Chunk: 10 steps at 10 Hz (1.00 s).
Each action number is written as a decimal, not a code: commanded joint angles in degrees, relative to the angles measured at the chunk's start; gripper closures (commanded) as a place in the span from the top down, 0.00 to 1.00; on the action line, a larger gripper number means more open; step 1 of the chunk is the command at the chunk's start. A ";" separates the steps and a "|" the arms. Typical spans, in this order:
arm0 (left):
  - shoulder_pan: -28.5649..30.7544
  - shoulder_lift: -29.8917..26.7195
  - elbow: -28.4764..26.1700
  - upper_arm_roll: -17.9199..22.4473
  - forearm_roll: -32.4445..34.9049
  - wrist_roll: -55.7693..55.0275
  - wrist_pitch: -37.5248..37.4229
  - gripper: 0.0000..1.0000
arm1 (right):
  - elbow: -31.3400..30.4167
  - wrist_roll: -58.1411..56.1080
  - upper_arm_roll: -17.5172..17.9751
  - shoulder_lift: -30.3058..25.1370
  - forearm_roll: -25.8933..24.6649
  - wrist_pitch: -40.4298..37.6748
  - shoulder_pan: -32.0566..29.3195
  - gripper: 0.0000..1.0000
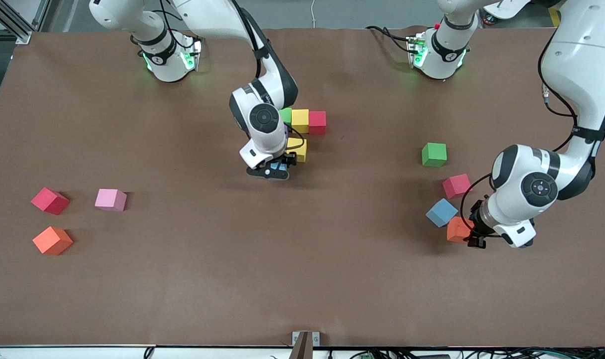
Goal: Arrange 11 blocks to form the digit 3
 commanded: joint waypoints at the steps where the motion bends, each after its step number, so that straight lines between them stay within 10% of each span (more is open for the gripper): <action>1: -0.85 -3.88 -1.63 -4.51 1.18 -7.12 -6.07 0.28 | -1.27 0.35 -0.59 -1.37 0.30 -0.10 0.72 1.00; 6: -14.28 -4.68 -6.10 -6.12 1.27 -28.13 -9.62 0.28 | -1.18 -2.44 -9.61 -9.26 0.30 -8.25 -1.82 1.00; 10: -21.94 -4.16 -10.42 -7.17 1.18 -43.86 -9.62 0.28 | -1.18 -4.30 -13.25 -9.29 0.30 -9.33 -18.92 1.00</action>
